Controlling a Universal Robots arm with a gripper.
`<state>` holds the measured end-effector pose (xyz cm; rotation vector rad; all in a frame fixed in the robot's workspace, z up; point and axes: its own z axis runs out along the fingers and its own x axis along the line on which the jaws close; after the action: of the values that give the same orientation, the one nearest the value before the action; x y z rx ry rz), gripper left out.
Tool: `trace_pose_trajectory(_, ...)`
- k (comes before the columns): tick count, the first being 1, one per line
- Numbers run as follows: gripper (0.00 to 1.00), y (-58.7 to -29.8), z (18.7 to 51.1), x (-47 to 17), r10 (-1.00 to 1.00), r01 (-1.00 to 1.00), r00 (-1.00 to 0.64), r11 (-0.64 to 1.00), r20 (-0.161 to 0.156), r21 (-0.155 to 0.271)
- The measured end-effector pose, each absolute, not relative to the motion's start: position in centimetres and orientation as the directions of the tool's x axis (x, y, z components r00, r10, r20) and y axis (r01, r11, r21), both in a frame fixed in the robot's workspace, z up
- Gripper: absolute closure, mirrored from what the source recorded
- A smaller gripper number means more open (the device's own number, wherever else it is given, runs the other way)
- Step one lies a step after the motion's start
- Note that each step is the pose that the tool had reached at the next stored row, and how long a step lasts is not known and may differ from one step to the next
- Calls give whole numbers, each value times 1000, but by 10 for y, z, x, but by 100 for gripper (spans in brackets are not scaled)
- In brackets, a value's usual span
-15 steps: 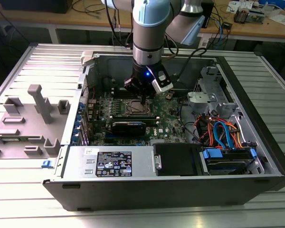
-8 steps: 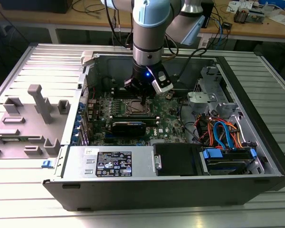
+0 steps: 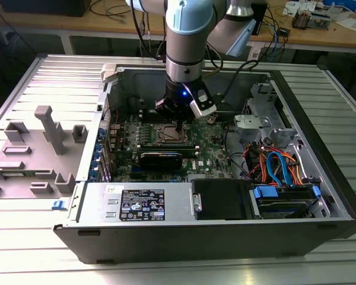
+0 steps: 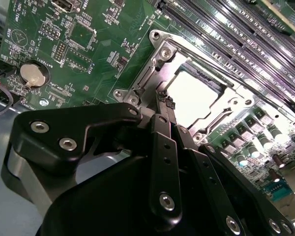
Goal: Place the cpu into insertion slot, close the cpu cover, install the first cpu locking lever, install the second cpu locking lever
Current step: 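Install the second cpu locking lever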
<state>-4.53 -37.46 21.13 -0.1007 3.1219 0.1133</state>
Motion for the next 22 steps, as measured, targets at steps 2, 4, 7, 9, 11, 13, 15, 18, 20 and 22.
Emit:
trace_pose_trajectory(2, 89, -375, 211, -45, -64, -65, -998, 995, -18, 72)
trace_pose_trajectory(4, 89, -375, 211, -45, -64, -65, -998, 995, -18, 72)
trace_pose_trajectory(7, 89, -376, 211, -45, -64, -65, -998, 995, -18, 72)
trace_pose_trajectory(9, 89, -376, 211, -45, -64, -65, -998, 995, -18, 72)
trace_pose_trajectory(11, 89, -376, 211, -45, -64, -65, -998, 995, -18, 72)
trace_pose_trajectory(13, 89, -377, 211, -46, -64, -65, -998, 995, -18, 72)
trace_pose_trajectory(15, 89, -378, 213, -46, -64, -65, -998, 995, -19, 72)
trace_pose_trajectory(18, 89, -378, 223, -47, -64, -65, -998, 995, -23, 71)
trace_pose_trajectory(20, 89, -378, 230, -47, -64, -65, -998, 996, -24, 62)
trace_pose_trajectory(22, 89, -378, 231, -47, -65, -66, -998, 998, -22, 16)
